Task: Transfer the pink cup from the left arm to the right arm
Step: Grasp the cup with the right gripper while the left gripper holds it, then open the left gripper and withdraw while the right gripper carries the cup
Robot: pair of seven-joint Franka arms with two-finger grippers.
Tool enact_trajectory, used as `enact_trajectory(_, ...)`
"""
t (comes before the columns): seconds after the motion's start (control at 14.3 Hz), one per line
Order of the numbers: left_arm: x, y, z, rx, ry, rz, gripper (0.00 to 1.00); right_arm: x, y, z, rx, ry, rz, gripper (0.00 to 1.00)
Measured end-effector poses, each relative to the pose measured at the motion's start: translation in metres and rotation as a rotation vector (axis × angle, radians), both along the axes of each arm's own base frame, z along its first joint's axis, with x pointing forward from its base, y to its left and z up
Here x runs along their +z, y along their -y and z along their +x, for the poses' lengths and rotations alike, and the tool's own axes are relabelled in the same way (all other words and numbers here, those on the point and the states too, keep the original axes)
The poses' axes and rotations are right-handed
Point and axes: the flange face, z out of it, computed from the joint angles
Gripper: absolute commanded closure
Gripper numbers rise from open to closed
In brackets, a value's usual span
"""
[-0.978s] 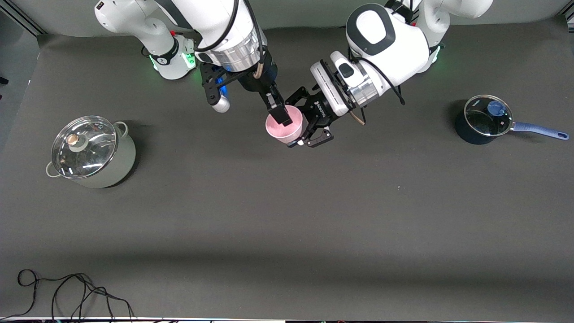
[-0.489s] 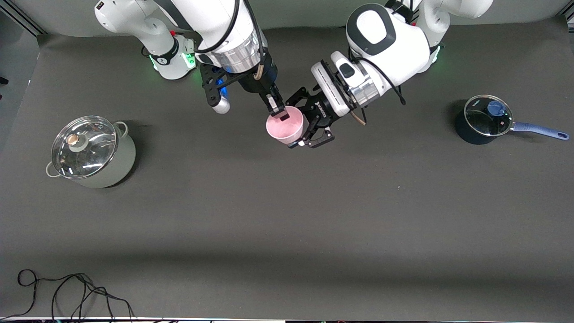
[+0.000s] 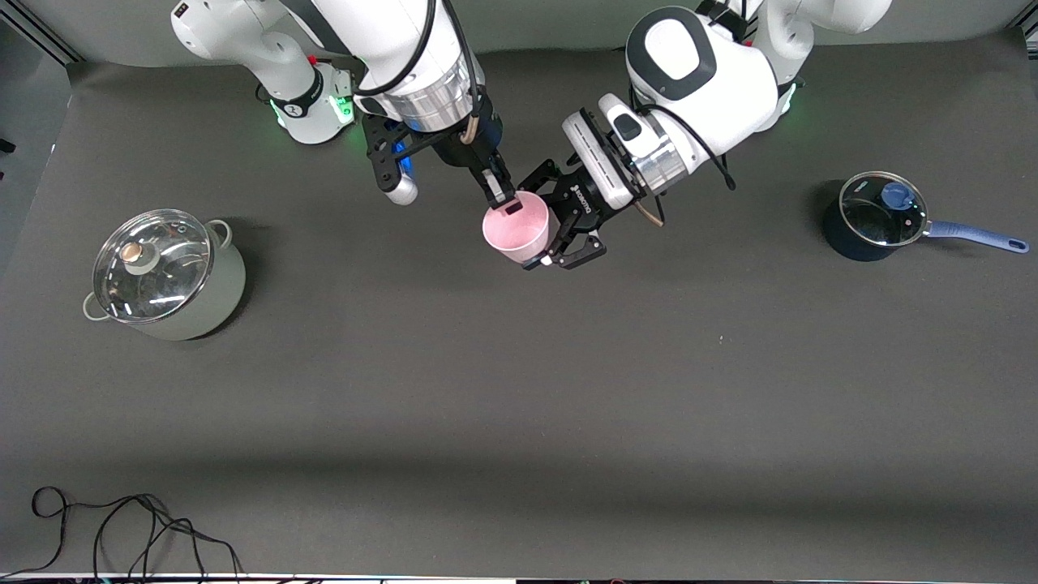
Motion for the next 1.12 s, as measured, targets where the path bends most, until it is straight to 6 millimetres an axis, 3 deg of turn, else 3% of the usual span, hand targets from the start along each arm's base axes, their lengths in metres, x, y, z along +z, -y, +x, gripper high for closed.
enact_trajectory(0.07,0.0,0.0,0.0,0.0,0.0,0.0,0.08,0.0,0.0,0.0,0.008,0.002,-0.001,1.0)
enact_trajectory(0.14,0.001,-0.001,0.001,0.009,-0.002,-0.002,0.01,0.0,0.0,0.0,0.019,0.003,-0.005,1.0)
enact_trajectory(0.77,-0.002,-0.007,0.004,0.054,-0.01,0.005,0.01,-0.003,0.013,0.012,0.103,0.036,-0.021,1.0)
enact_trajectory(0.98,-0.015,-0.018,0.011,0.102,-0.018,0.034,0.01,-0.019,0.031,0.027,0.21,0.038,-0.062,1.0)
enact_trajectory(1.12,-0.026,-0.036,0.026,0.14,-0.032,0.047,0.01,-0.032,0.054,0.04,0.287,0.015,-0.102,1.0)
